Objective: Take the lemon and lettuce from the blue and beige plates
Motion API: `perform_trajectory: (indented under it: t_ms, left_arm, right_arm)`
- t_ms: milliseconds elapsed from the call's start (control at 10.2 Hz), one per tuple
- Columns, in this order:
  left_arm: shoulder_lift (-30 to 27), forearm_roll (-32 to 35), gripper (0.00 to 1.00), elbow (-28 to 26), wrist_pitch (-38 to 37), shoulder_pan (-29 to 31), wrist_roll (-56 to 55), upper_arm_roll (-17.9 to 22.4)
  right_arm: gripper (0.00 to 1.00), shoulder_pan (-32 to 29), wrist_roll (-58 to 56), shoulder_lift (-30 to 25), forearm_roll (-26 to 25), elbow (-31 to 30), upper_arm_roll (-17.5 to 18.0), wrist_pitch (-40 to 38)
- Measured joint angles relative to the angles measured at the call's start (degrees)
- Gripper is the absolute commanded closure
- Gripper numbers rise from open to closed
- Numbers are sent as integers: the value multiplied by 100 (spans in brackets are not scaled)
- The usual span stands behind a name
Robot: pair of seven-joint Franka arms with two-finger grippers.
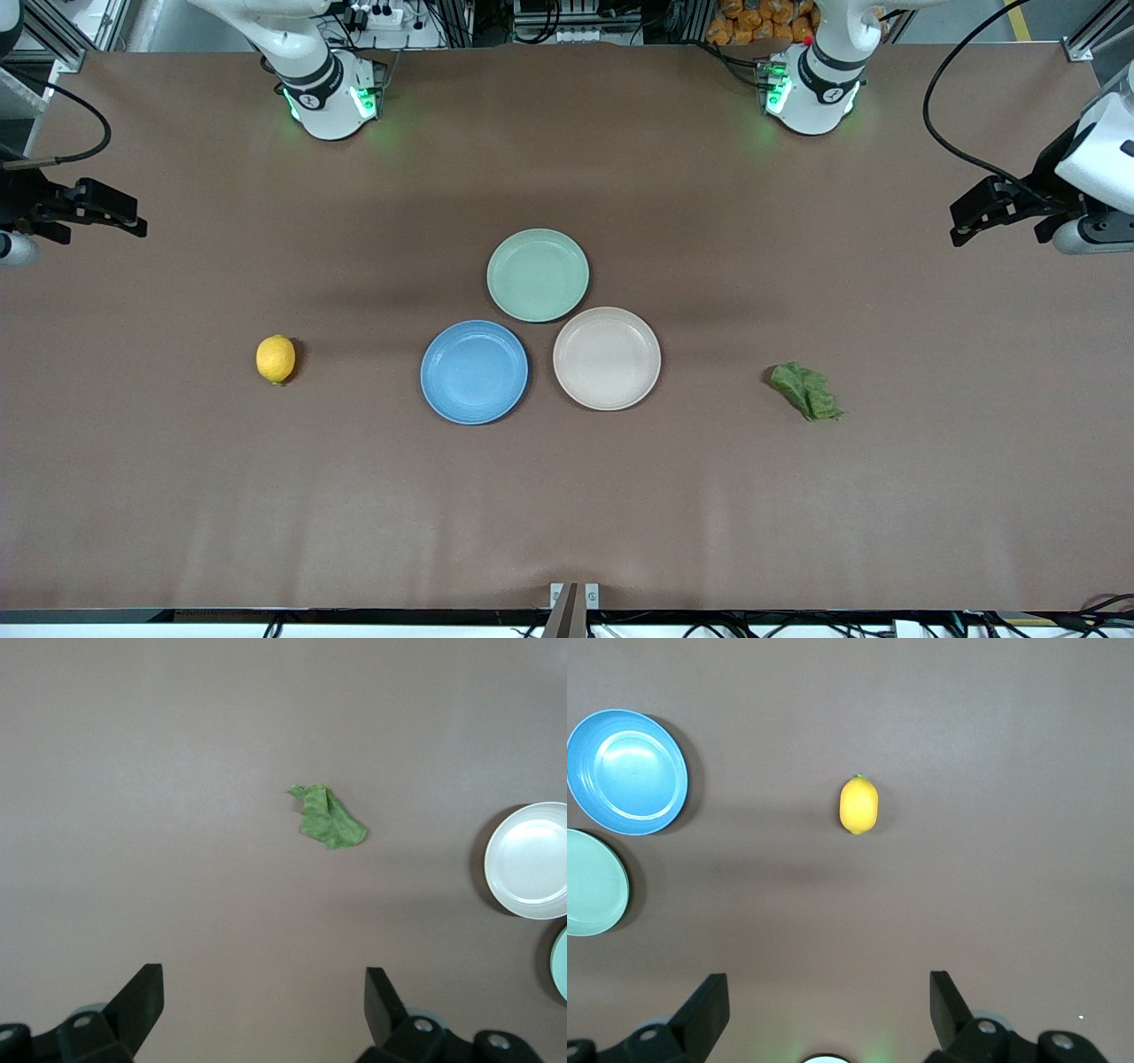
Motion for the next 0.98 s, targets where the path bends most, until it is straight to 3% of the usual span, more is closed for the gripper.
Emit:
perform_trajectory:
  t_ms: [980]
  left_arm:
    - [16,0,0,-13,50,61,1,-5]
  right_arm:
    - [0,194,393,0,0,0,-37,-123]
